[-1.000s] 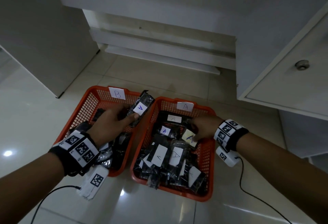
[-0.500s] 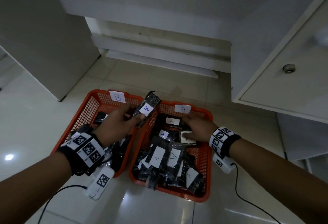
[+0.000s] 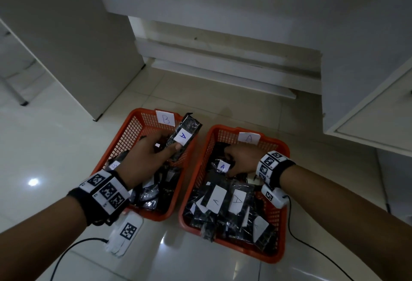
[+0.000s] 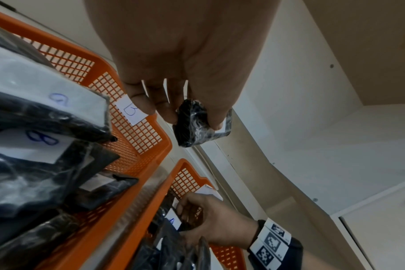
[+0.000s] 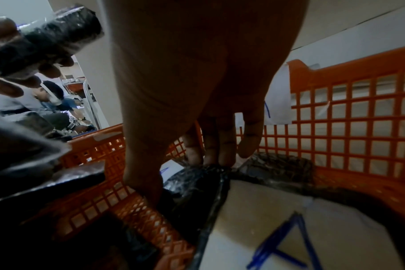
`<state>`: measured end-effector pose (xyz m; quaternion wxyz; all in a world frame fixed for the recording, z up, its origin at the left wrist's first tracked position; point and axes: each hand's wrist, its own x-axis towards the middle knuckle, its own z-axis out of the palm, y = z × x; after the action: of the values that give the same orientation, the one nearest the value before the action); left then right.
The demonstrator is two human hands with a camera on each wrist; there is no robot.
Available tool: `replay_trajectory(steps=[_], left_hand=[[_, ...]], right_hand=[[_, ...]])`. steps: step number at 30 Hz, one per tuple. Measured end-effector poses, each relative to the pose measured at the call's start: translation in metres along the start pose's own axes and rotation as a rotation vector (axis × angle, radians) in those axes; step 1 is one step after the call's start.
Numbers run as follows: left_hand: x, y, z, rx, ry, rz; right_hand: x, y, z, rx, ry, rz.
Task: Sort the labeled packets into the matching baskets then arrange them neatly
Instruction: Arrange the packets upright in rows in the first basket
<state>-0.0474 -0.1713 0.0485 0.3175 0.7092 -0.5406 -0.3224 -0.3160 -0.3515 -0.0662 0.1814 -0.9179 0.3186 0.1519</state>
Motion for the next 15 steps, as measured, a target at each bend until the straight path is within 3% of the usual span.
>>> replay_trajectory(steps=[10,15], left_hand=[[0.0,-0.003,0.0,0.049,-0.005,-0.001],[0.003,0.015,0.007,0.021,-0.021,0.022]], right_hand=[[-0.006,0.016,-0.008,0.125,0.013,0.038],[-0.034,0.034,-0.027,0.04,0.025,0.083]])
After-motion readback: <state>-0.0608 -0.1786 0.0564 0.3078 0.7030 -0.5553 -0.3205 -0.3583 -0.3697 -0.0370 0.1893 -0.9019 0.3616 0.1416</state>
